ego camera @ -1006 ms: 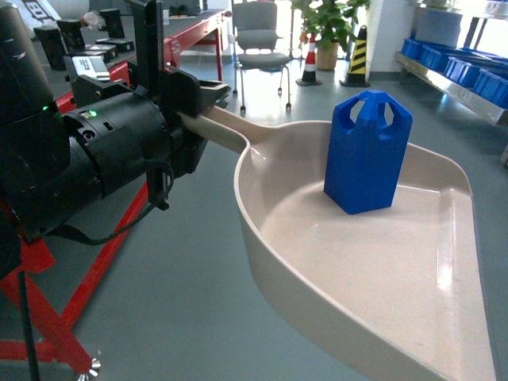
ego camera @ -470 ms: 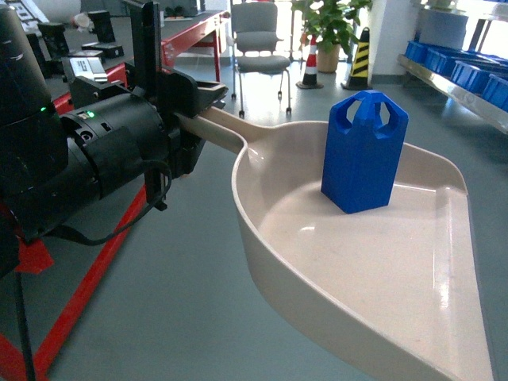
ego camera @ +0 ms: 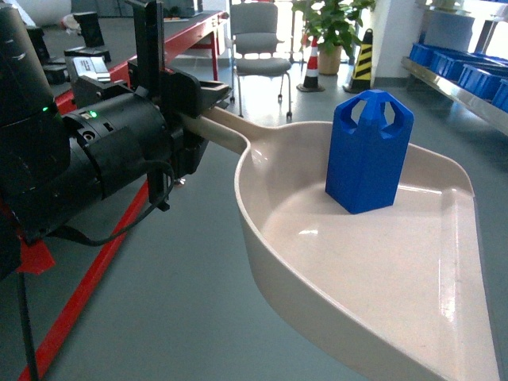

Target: Place part in tray to right shelf

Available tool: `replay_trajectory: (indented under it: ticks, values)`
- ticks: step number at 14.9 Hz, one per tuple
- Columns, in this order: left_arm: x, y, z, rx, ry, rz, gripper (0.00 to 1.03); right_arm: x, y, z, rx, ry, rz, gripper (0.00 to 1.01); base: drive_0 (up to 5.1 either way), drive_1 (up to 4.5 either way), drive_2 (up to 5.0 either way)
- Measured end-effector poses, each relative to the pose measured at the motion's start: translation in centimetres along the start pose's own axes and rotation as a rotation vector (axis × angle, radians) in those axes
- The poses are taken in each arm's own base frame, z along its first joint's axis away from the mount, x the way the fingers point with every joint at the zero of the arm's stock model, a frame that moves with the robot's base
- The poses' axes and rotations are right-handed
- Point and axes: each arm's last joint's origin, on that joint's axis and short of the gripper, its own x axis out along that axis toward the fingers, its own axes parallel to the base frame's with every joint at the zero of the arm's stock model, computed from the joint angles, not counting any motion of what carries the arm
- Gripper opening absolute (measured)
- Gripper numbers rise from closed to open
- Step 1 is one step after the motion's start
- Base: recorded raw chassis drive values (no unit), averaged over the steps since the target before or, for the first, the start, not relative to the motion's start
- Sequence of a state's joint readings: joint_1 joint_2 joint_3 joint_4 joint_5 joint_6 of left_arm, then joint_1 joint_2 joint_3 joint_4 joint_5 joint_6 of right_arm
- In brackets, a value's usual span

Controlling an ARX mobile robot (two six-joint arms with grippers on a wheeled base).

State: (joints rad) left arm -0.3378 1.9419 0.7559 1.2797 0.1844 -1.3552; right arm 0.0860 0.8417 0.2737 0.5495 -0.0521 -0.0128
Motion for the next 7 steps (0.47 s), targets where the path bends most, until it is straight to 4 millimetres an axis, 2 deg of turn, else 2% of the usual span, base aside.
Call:
replay_trajectory:
  ticks: [7]
  values:
    - [0.00, -0.07, 0.03, 0.002, -0.003, -0.007, 0.12, -0.02, 0.00, 0.05, 0.000, -0.004, 0.000, 0.98, -0.1, 4.23, -4.4]
